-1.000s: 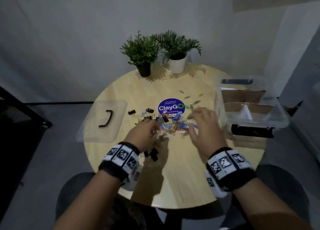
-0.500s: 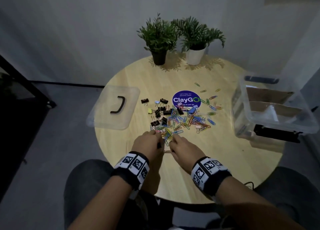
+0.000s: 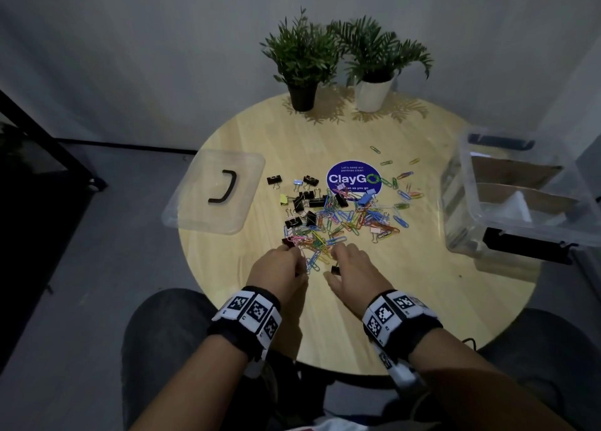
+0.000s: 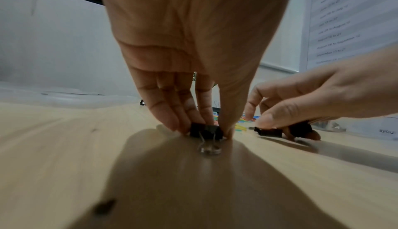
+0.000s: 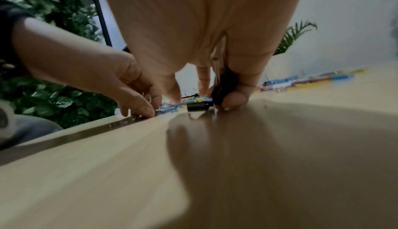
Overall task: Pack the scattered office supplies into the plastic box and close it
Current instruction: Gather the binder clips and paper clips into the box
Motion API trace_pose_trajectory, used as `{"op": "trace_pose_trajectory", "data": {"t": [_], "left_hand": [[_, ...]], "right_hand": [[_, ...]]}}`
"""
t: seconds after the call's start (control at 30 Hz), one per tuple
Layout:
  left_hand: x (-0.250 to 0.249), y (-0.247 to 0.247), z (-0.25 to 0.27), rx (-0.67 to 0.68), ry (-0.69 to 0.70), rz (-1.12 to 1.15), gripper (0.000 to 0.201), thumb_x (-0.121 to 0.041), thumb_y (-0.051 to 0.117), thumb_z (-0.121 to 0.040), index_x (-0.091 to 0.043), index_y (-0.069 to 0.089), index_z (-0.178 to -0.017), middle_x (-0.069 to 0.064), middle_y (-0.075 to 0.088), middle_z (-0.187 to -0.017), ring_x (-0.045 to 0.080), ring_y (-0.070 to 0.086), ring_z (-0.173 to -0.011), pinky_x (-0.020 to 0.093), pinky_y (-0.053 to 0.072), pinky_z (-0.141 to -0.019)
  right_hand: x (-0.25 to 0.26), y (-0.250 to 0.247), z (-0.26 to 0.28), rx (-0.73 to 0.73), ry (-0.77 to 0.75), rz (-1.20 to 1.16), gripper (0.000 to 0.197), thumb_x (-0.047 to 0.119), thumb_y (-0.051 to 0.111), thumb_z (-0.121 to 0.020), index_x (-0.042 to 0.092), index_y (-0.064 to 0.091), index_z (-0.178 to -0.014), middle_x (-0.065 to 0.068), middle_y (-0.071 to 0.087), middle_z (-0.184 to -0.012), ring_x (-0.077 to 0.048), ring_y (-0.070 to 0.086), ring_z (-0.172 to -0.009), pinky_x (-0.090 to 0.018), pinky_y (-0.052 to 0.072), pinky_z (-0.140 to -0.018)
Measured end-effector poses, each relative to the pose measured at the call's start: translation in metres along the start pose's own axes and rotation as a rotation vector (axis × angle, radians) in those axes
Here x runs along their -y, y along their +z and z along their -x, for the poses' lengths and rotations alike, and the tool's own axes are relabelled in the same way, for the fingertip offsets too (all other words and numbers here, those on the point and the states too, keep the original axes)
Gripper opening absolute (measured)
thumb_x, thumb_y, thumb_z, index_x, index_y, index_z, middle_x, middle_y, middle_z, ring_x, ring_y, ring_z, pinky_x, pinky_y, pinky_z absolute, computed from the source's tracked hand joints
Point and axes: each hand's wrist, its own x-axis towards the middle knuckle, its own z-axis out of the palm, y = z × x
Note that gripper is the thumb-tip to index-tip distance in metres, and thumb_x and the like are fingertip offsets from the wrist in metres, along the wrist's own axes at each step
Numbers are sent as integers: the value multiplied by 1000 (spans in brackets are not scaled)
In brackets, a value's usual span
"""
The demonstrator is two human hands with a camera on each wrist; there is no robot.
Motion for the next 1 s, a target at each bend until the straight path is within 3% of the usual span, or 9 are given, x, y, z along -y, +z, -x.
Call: {"op": "trace_pose_trajectory", "data": {"t": [0.17,0.27,0.37,0.5,0.6,0.7,0.83,0.93,1.0], "left_hand": [[1,0,-3,-40,-11,233,13,-22,65,-80,-21,61,-92,0,58,-104,19,61,-90,30,50,-79],[8,-11,-8,-101,-136,646,4,-21,63,-84,-21,63,-89,1,68,-95,18,65,-87,32,54,-79],[17,-30,-14,-92,-321,1102,17,-22,56,-94,-9,66,-96,2,67,-89,20,61,-84,23,52,-65],[32,-31,-24,-35,-468,1258,29,-31,47,-98,-9,65,-103,1,62,-71,17,54,-68,26,44,-69],[34,-24,-31,-67,-533,1387,26,-23,43,-101,-5,61,-99,3,58,-56,19,51,-60,26,44,-66],[37,-23,-35,-73,-562,1554,18,-10,44,-99,-6,61,-92,14,61,-83,19,60,-74,26,55,-77],[39,-26,-39,-92,-554,1435,27,0,39,-97,-11,62,-88,7,58,-73,19,54,-64,25,51,-63],[42,-23,-45,-136,-422,984,36,-4,38,-94,-20,60,-71,3,60,-82,22,54,-82,30,43,-76],[42,-21,-48,-129,-282,708,29,-9,41,-91,-19,62,-74,8,61,-96,24,56,-95,33,42,-84]], "right_hand": [[-2,-1,-2,-8,26,43,22,20,47,-95,9,45,-114,-11,38,-119,-27,46,-97,-34,40,-80],[-7,-4,-3,-24,46,-10,15,15,52,-89,6,50,-101,-9,38,-112,-23,42,-79,-29,36,-69],[-11,-7,-5,-44,67,-119,13,16,57,-85,8,52,-93,-5,41,-104,-27,52,-76,-32,45,-68],[-19,-8,-9,-149,101,-447,14,9,64,-79,12,51,-81,-7,51,-94,-19,50,-71,-11,41,-52],[-25,-5,-14,-158,224,-729,17,10,63,-81,17,49,-77,-11,59,-86,-23,53,-58,-26,44,-51],[-29,-6,-21,-153,346,-877,14,16,60,-86,15,47,-80,-8,56,-70,-22,49,-55,-34,42,-56],[-31,-9,-33,-169,347,-913,18,14,57,-87,18,43,-75,-8,59,-65,-22,44,-52,-34,37,-51],[-27,-17,-45,-212,355,-886,15,9,43,-93,18,46,-82,-9,62,-73,-20,46,-50,-28,36,-47],[-23,-30,-54,-274,367,-777,19,10,35,-95,16,53,-91,-5,53,-69,-19,45,-52,-25,36,-48]]}}
